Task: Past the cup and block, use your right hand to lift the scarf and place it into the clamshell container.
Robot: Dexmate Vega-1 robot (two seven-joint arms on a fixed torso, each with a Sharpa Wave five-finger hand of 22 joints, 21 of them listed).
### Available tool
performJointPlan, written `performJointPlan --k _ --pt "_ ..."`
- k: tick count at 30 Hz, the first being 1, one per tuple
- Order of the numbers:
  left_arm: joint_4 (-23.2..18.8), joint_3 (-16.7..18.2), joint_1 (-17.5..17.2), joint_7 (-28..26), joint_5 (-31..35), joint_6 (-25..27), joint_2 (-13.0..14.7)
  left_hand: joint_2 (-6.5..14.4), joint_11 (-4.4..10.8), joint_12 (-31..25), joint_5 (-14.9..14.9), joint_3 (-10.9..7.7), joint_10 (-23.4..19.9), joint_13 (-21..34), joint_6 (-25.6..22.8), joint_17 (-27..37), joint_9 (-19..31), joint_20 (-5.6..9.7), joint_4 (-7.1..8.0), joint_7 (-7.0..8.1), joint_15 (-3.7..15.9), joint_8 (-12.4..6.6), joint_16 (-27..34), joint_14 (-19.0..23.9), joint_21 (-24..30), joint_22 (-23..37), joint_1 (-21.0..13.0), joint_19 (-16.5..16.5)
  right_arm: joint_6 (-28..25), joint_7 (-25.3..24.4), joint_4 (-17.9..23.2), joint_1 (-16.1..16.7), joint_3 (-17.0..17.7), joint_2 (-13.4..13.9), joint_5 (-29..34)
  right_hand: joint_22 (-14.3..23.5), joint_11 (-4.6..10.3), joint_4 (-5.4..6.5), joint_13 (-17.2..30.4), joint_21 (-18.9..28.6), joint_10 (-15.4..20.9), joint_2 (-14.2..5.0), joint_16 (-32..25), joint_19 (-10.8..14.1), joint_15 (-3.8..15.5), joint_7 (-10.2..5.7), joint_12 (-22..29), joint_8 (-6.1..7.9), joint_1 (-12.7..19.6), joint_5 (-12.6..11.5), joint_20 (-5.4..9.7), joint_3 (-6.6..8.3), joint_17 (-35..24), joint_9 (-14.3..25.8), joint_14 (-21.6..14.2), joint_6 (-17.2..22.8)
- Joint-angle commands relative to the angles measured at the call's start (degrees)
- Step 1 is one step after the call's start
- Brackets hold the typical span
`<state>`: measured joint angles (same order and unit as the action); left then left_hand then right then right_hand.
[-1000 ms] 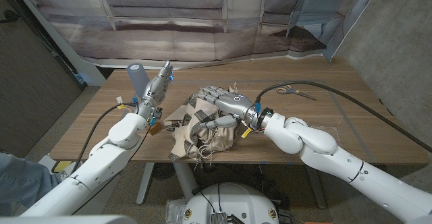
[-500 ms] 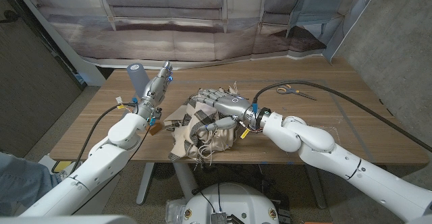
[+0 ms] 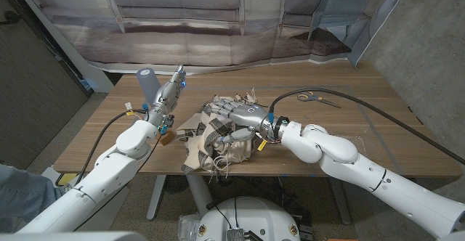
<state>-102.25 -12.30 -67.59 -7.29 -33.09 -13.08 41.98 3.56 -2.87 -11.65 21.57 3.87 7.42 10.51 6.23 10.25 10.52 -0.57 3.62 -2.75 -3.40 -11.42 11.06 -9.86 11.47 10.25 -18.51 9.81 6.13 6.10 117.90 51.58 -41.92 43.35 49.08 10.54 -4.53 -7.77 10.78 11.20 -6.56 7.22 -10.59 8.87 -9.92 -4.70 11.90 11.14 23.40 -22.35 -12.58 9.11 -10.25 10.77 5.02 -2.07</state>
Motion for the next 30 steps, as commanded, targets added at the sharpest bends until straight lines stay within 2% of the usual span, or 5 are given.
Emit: performJointPlan --k 1,18,30 --pt "-0.14 -0.43 0.54 0.14 0.08 0.76 0.32 -0.15 -0.46 0.09 -0.34 0.44 0.18 0.19 0.09 0.28 0.22 -0.38 -0.05 -0.40 -0.40 0.12 -0.20 -0.49 -0.02 0.23 -0.63 6.34 0.04 1.22 -1.05 -1.01 -1.02 -0.34 1.47 0.13 -0.05 0.17 0.13 0.34 -0.55 0.42 -0.18 0.51 -0.16 -0.13 -0.07 0.06 0.28 -0.21 0.03 -0.18 -0.19 0.16 -0.12 -0.58" --pt "-0.65 -0.34 0.23 -0.54 0.04 1.12 0.31 -0.03 -0.59 0.05 -0.37 0.70 0.14 0.20 0.16 0.29 0.22 -0.70 0.00 -0.30 -0.86 0.15 -0.06 -0.08 0.05 0.24 -0.76 6.26 -0.10 0.79 -3.99 -1.93 -2.82 -1.73 1.91 0.17 0.05 0.19 0.14 0.60 0.13 0.37 -0.35 1.33 0.13 -0.51 0.26 0.44 0.54 -0.73 0.04 -0.42 -0.19 0.17 -0.61 0.35" --pt "-0.54 -0.53 0.31 -0.44 -0.02 1.49 0.34 0.01 -0.74 -0.03 -0.38 0.85 -0.05 0.21 0.15 0.29 0.23 -0.81 0.02 -0.18 -0.90 0.15 -0.03 0.03 0.07 0.25 -0.83 6.23 -0.21 0.93 -5.91 -2.28 -3.38 -2.27 -0.50 0.19 0.02 0.25 0.15 0.76 0.56 0.38 -0.58 1.91 0.45 -0.55 0.43 0.52 0.60 -1.02 0.05 -0.62 -0.20 0.19 -1.35 0.65"
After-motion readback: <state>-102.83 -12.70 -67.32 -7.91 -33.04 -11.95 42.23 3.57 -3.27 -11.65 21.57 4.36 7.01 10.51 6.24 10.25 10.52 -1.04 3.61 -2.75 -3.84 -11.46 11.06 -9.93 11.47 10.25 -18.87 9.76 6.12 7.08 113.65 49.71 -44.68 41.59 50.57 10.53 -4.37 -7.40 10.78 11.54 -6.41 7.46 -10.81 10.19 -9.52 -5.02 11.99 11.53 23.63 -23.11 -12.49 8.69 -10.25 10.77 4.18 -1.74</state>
